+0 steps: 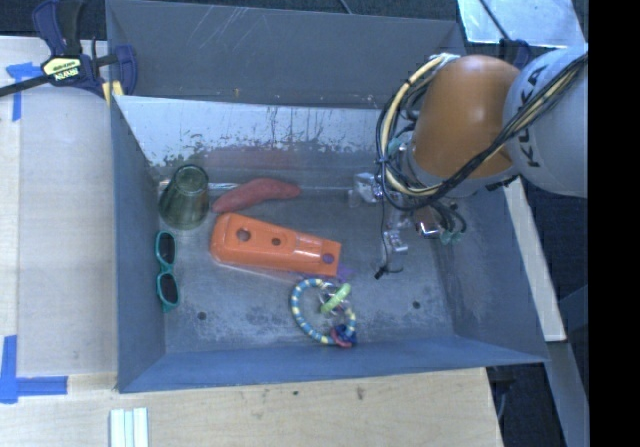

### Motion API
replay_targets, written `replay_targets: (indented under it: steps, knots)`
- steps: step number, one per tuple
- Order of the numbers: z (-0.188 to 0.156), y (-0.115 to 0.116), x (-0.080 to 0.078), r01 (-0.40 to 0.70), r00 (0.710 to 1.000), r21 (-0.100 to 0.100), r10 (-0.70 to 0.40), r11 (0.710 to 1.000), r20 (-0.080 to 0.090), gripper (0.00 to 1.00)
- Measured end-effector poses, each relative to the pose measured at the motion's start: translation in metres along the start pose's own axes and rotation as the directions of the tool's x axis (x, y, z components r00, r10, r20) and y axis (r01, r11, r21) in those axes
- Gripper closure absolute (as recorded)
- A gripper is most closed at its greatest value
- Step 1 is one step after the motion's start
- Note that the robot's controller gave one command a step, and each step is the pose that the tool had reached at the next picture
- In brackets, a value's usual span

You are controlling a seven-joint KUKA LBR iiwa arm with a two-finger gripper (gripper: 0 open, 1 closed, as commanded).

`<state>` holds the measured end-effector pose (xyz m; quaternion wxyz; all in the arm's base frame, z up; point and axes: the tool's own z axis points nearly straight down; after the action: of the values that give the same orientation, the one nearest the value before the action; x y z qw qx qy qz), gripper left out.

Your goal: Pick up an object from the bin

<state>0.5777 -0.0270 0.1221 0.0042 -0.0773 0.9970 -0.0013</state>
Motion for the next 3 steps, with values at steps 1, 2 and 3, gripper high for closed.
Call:
replay_targets:
  steps: [1,2,3]
  knots:
    - [0.017,0.002,0.012,0.185,0.983,-0.001,-0.185,0.983,0.001,0.0]
    - [0.032,0.029,0.003,0.065,0.998,0.0,-0.065,0.998,0.0,0.0]
    - [0.043,0.052,0.015,0.336,0.942,0.0,-0.336,0.942,0.003,0.0]
